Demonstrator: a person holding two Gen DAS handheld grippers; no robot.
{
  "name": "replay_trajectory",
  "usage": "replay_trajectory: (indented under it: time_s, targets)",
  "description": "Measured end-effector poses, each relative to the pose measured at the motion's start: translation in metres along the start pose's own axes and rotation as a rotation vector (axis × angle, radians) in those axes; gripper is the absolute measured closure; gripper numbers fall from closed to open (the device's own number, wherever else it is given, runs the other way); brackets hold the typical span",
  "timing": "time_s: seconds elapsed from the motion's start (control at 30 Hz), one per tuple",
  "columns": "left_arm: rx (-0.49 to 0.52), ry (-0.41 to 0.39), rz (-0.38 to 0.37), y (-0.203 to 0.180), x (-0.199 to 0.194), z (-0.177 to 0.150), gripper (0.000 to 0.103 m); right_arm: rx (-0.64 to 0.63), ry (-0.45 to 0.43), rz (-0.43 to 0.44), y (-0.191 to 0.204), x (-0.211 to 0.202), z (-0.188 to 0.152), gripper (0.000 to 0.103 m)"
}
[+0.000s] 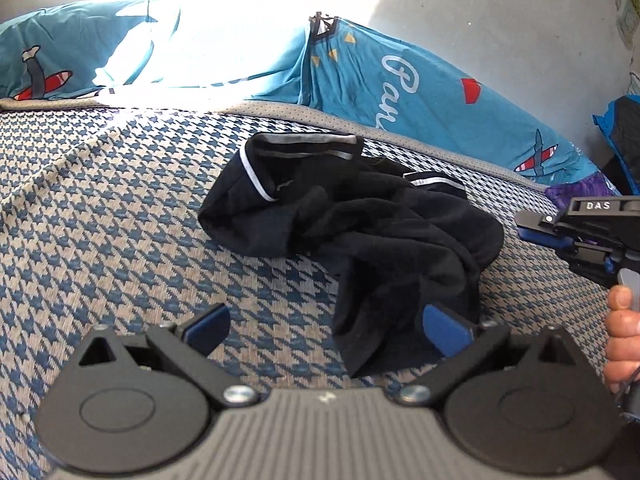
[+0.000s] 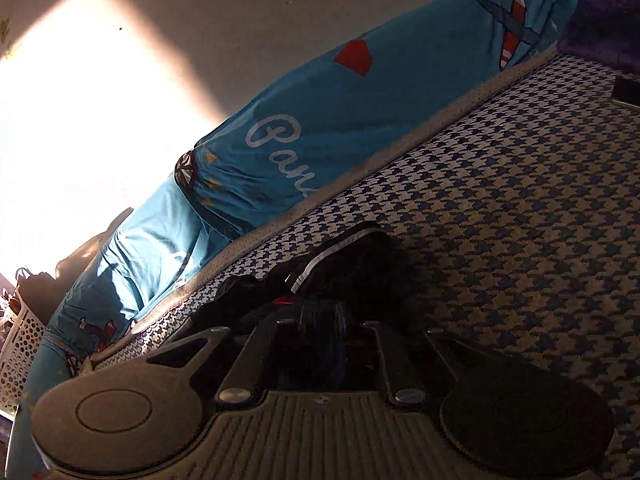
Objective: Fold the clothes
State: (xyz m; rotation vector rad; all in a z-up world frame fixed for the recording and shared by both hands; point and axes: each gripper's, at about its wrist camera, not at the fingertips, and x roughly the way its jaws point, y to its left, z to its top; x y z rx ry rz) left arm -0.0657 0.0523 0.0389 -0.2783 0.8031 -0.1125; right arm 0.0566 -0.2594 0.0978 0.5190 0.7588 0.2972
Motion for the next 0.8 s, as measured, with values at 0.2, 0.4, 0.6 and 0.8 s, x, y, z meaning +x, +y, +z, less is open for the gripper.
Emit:
replay_trajectory:
  time_s: [0.2,0.4,0.6,0.8]
  targets:
    - [-0.040,0.005,0.036,0.011,0.002,-0.003,0.000,-0.038,0.051,-0.021,-0.005,-0.007,-0.021,0.071]
    - [-0.040,0.012,0.047,0.010,0.003,-0.009,0.000,-0.116,0.102,-0.028,-0.008,0.004,-0.035,0.063]
    - [-0.054,0.013,0.051,0.015,0.001,-0.011,0.000,-0.133,0.147,-0.006,-0.014,0.017,-0.047,0.052]
    - [-0.075,0.015,0.058,0.022,0.001,-0.011,0.000,-0.151,0.157,-0.027,-0.016,0.034,-0.059,0.044]
